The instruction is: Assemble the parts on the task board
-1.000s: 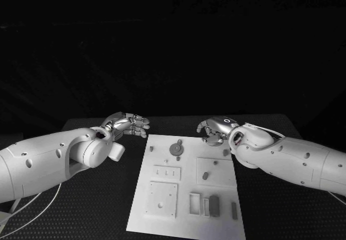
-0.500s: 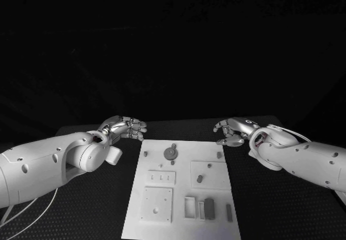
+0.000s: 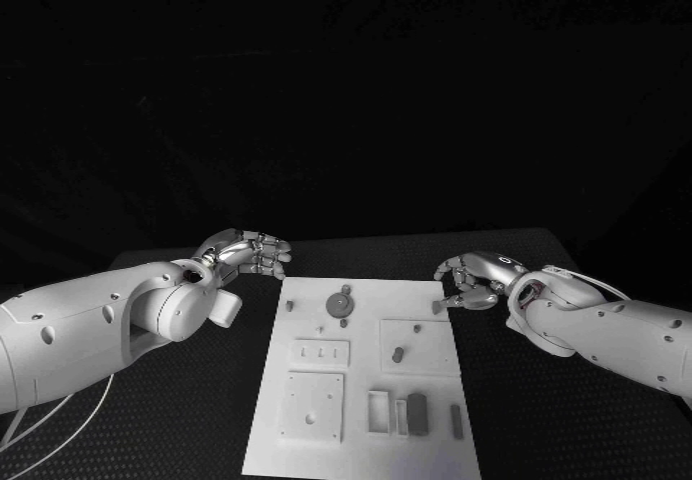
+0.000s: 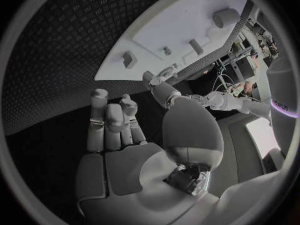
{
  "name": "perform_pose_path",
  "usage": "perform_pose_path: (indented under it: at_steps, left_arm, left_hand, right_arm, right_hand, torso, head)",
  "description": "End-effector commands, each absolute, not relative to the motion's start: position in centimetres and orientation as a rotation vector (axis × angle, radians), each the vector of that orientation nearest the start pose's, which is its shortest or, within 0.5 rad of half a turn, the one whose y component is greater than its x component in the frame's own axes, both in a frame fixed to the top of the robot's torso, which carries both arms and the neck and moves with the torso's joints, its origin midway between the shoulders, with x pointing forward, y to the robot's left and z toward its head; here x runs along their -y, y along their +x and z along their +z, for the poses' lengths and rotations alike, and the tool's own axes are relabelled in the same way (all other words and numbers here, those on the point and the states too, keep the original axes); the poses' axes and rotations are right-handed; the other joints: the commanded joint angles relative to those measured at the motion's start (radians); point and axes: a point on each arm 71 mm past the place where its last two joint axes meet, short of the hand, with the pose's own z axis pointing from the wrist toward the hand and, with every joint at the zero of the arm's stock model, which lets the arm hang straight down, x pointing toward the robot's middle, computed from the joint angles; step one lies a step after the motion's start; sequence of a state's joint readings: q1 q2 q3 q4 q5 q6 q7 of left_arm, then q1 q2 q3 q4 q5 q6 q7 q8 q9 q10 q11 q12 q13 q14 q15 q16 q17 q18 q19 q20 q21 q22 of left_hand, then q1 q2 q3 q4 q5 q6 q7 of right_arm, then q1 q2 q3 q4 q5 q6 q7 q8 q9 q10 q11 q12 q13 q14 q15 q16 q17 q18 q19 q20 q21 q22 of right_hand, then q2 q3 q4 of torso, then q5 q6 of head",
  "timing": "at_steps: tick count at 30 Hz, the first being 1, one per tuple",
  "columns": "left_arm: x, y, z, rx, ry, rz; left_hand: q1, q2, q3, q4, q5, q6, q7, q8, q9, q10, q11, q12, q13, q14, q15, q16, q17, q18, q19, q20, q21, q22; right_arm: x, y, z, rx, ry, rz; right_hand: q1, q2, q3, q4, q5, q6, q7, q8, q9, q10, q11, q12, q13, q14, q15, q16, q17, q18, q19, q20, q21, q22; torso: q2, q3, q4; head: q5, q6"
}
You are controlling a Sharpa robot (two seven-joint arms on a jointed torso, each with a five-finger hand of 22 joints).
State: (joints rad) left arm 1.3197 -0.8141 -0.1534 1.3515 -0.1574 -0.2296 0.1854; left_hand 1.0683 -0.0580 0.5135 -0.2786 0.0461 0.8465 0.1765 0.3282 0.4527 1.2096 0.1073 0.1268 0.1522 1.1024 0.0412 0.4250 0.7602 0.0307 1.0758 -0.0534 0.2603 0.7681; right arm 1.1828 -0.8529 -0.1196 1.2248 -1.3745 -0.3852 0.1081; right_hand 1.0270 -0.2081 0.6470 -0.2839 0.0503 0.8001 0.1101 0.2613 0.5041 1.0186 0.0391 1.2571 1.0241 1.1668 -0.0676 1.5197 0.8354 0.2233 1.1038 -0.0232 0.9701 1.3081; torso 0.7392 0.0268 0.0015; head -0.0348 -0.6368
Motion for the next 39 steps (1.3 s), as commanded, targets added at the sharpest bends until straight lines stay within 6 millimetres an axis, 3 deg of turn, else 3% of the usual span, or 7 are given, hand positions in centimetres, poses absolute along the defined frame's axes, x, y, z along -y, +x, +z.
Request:
perform_pose_path:
  at_steps: [1,13,17,28,32,39]
  left_arm:
    - [-24.3,52.5,-17.8,-1.643,-0.975,-1.300]
    - [-24.3,52.5,-17.9,-1.647,-0.975,-1.301]
    - [-24.3,52.5,-18.0,-1.648,-0.974,-1.303]
    - [-24.3,52.5,-18.1,-1.651,-0.976,-1.302]
    - [-24.3,52.5,-18.1,-1.651,-0.976,-1.302]
    - [-24.3,52.5,-18.1,-1.654,-0.976,-1.303]
  left_hand:
    - [-0.010,-0.002,-0.004,-0.003,0.005,-0.003,0.007,-0.005,-0.001,0.009,-0.001,-0.004,0.002,0.003,0.000,-0.005,0.002,0.019,-0.002,-0.004,-0.005,0.001]
    - [-0.010,-0.002,-0.004,-0.003,0.005,-0.003,0.007,-0.005,-0.001,0.009,-0.001,-0.005,0.002,0.003,0.000,-0.006,0.003,0.019,-0.002,-0.004,-0.005,0.001]
    - [-0.010,-0.001,-0.004,-0.003,0.005,-0.003,0.007,-0.005,-0.001,0.009,-0.001,-0.005,0.002,0.003,0.000,-0.007,0.003,0.019,-0.002,-0.004,-0.005,0.002]
    - [-0.010,0.000,-0.004,-0.003,0.005,-0.003,0.007,-0.005,-0.001,0.009,-0.001,-0.006,0.002,0.004,0.000,-0.008,0.004,0.019,-0.002,-0.004,-0.006,0.002]
    - [-0.011,0.000,-0.004,-0.002,0.005,-0.003,0.007,-0.005,-0.001,0.009,-0.001,-0.006,0.002,0.004,0.000,-0.008,0.005,0.019,-0.002,-0.004,-0.006,0.002]
    - [-0.011,0.000,-0.005,-0.002,0.005,-0.003,0.007,-0.005,-0.001,0.009,-0.001,-0.006,0.003,0.004,0.000,-0.009,0.005,0.019,-0.002,-0.004,-0.006,0.002]
  right_arm:
    - [29.5,51.1,-23.3,-1.682,-0.117,0.559]
    - [29.5,50.9,-25.0,-1.709,-0.111,0.556]
    - [29.3,50.9,-25.9,-1.720,-0.109,0.552]
    - [29.0,51.2,-27.0,-1.717,-0.103,0.542]
    - [29.1,51.3,-27.1,-1.711,-0.096,0.535]
    - [29.3,51.4,-27.1,-1.709,-0.089,0.528]
  right_hand:
    - [0.010,0.001,-0.006,-0.002,-0.001,0.041,0.038,0.000,-0.002,-0.007,-0.002,-0.005,-0.001,-0.006,0.000,-0.004,-0.001,0.039,-0.007,0.002,-0.004,0.009]
    - [0.017,0.002,-0.009,-0.002,-0.001,0.040,0.036,0.000,-0.002,-0.010,-0.004,-0.005,-0.002,-0.010,-0.002,-0.004,-0.001,0.039,-0.011,0.004,-0.005,0.010]
    - [0.021,0.007,-0.010,-0.001,-0.001,0.043,0.035,0.002,-0.002,-0.009,-0.005,-0.004,-0.002,-0.010,-0.003,-0.003,-0.001,0.039,-0.010,0.005,-0.005,0.011]
    - [0.035,0.042,-0.018,-0.002,-0.001,0.092,0.029,0.027,0.008,-0.002,-0.011,0.001,-0.002,-0.005,-0.009,0.003,-0.001,0.039,-0.005,0.004,-0.001,0.014]
    - [0.037,0.054,-0.022,-0.001,-0.001,0.104,0.028,0.033,0.011,0.002,-0.012,0.003,-0.002,-0.002,-0.010,0.005,-0.001,0.039,-0.002,0.003,0.000,0.014]
    - [0.034,0.076,-0.026,0.000,-0.001,0.130,0.023,0.043,0.015,0.008,-0.016,0.004,-0.004,0.003,-0.014,0.008,-0.002,0.039,0.003,0.001,0.002,0.015]
  torso:
    - [0.001,-0.0019,0.0016]
    - [0.001,-0.0024,-0.0002]
    - [0.001,-0.0032,0.0018]
    - [0.001,-0.0036,0.0034]
    - [0.000,-0.0044,0.0003]
    - [0.000,-0.0050,0.0007]
  head:
    - [0.000,-0.004]
    - [0.007,-0.011]
    - [0.008,-0.015]
    - [0.010,-0.019]
    - [0.014,-0.020]
    - [0.014,-0.021]
